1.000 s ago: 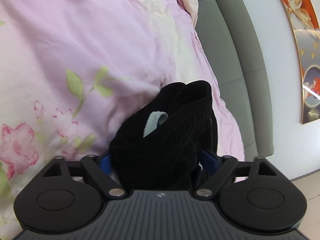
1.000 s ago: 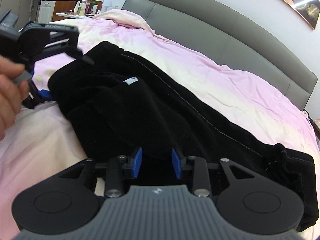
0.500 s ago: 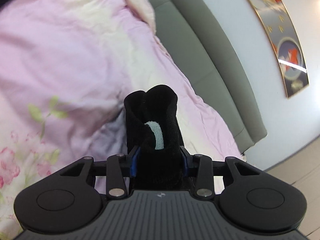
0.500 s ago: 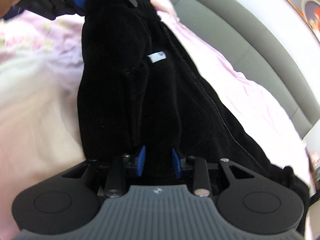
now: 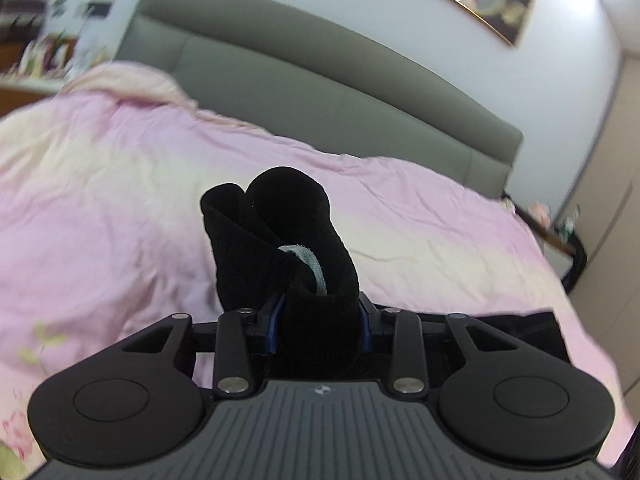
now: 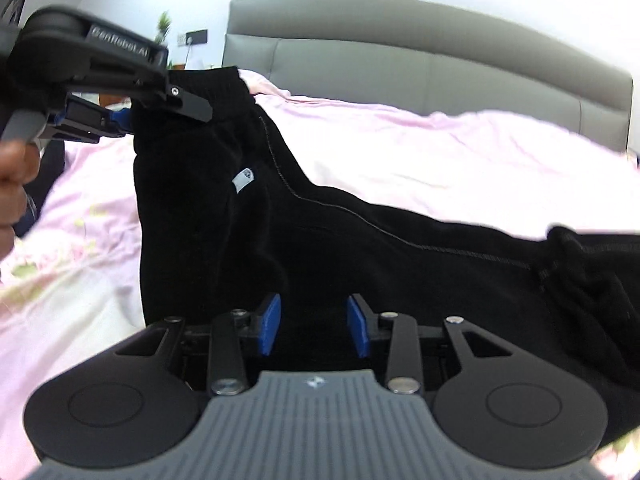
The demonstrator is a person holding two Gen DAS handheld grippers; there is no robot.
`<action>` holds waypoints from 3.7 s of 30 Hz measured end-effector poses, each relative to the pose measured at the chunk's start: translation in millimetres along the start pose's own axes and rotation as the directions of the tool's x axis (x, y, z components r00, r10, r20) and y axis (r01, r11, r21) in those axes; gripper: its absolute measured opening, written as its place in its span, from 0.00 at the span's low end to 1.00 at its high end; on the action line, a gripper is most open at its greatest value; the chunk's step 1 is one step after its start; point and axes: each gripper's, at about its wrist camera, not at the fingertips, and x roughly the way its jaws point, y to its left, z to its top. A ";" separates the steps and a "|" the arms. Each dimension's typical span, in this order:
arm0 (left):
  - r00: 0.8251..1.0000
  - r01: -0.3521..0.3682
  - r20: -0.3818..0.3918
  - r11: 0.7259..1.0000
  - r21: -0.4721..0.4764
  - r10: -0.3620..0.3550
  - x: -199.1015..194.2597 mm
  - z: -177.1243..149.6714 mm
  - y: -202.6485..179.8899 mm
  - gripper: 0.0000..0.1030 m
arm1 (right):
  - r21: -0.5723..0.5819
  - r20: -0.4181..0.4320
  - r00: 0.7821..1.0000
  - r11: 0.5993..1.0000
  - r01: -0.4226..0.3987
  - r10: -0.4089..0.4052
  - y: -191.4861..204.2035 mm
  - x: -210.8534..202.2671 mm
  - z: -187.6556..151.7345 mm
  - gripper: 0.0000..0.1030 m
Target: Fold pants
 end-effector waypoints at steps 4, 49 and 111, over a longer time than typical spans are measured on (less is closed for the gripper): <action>0.999 0.032 -0.023 0.979 0.199 -0.028 9.1 -13.4 -57.4 0.37 | 0.092 -0.007 1.000 0.996 0.007 -0.006 -35.3 -12.0 -3.8 0.32; 0.904 0.008 -0.427 0.999 -0.040 -0.024 69.3 -76.5 -17.8 0.90 | 0.442 -0.104 0.981 0.891 -0.101 0.163 -117.4 42.8 18.1 0.53; 0.857 0.228 -0.391 0.927 -0.297 -0.336 53.2 -79.6 3.3 0.90 | 0.612 0.141 0.871 0.650 -0.451 0.471 -188.5 36.2 20.9 0.17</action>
